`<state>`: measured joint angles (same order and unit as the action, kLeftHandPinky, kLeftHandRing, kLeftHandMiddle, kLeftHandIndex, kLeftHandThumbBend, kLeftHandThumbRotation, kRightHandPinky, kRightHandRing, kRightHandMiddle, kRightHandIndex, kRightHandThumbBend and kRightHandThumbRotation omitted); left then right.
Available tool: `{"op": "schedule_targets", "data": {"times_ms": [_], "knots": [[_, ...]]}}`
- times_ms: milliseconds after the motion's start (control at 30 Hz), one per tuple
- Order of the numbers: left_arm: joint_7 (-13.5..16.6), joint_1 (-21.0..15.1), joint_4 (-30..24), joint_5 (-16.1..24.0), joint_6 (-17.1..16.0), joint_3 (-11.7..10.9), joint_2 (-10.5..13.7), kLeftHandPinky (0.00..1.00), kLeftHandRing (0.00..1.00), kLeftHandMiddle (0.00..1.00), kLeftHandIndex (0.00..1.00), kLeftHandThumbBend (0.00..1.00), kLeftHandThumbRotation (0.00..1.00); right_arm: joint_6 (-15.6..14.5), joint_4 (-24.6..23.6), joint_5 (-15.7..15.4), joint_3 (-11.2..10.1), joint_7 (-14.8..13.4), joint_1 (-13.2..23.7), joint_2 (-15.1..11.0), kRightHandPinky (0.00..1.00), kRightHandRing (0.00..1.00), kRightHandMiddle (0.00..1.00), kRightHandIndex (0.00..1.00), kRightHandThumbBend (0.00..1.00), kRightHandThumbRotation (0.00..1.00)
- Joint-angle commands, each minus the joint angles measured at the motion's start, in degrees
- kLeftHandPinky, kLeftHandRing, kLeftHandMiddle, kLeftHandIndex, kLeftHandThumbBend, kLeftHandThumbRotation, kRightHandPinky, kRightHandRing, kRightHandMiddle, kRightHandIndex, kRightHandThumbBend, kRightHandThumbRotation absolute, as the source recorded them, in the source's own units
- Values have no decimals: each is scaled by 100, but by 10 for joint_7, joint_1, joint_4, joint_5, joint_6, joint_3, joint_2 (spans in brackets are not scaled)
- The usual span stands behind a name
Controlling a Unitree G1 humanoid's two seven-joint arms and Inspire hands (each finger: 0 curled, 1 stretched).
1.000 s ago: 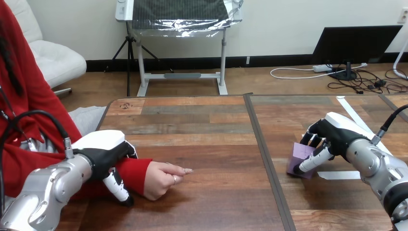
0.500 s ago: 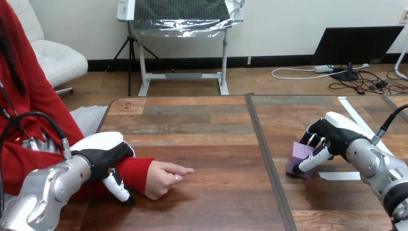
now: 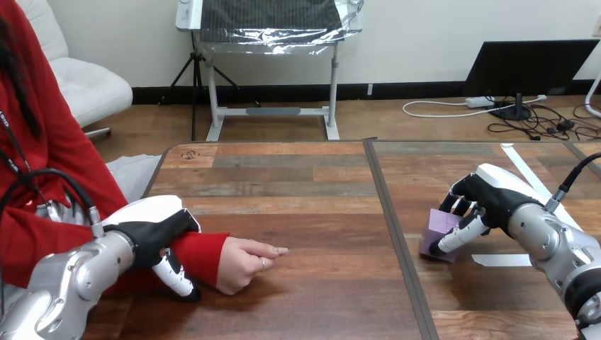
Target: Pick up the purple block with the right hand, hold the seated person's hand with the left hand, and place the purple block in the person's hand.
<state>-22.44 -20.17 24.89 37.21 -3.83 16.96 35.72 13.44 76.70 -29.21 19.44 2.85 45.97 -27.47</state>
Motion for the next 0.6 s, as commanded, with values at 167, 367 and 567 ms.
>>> {"op": "schedule_targets", "data": {"times_ms": [167,367,567], "knots": [[12,1,-14,-23,-14,-6,3,28,34,42,43,80,0,4,-19,5,-9,-12,34,-6,50,54,56,53,77,0],[13,5,-30,-38,-21,-16,8,28,33,41,43,80,0,1,-19,11,-15,-12,34,-4,51,55,56,53,77,0],[13,8,-55,-50,-21,-28,14,27,33,41,43,80,0,5,-21,11,-14,-14,35,-2,50,54,56,53,77,0]]}}
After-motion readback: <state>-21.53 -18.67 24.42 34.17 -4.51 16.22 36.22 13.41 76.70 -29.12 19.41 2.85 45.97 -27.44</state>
